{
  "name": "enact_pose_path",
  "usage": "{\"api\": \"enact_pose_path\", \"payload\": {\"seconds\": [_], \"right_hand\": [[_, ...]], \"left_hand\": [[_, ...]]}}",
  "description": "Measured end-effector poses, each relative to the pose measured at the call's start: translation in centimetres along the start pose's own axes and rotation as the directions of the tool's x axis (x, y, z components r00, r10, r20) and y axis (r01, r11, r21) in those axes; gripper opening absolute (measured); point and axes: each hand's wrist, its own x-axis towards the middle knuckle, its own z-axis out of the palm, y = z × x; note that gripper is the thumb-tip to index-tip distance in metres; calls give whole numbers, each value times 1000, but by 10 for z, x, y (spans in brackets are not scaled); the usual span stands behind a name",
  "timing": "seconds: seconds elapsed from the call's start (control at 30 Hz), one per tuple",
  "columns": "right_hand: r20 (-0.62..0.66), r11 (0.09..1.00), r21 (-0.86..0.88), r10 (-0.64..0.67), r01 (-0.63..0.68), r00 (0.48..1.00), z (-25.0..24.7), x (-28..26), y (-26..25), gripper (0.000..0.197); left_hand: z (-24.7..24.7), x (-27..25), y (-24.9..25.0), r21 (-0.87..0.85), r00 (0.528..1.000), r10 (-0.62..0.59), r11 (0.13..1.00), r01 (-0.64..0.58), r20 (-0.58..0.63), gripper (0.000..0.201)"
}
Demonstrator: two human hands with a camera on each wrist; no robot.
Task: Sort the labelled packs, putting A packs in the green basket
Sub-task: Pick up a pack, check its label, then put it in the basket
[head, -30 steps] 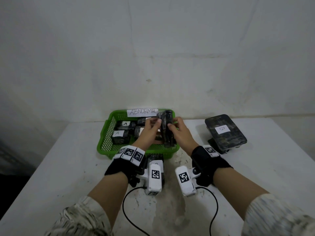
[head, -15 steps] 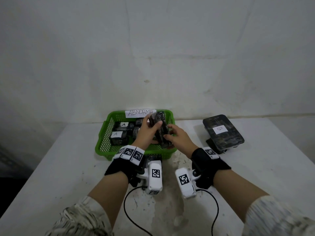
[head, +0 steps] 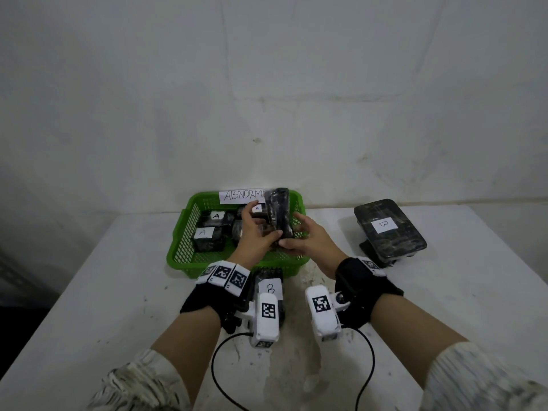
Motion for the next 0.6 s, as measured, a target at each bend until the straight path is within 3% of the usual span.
{"api": "enact_pose_path", "payload": {"seconds": [0.07,0.13,0.2,0.4,0.5,0.6], "right_hand": [[8,999,31,36,-37,999,-1,1,-1,61],[-12,997,66,52,-51,999,-2,-1,-3,30],[-64,996,73,50,-45,997,-5,1,-1,19],[-98,993,116,25,-14,995,-12,7,2,17],[-14,959,265,111,-104,994,-14,7,0,41],[64,957,258,121,-134,991,-12,3,-3,32]], "left_hand": [[-1,1,-4,20,999,6,1000,-5,-49,60],[-3,2,-6,13,999,-9,1000,9,-39,49],[-4,3,-6,-1,1000,-10,1000,10,-8,47],[-6,3,-7,-93,992,-43,994,54,122,48],[-7,2,-7,9,990,-19,1000,18,143,40],[-7,1,-5,59,992,-8,998,1,127,30]]}}
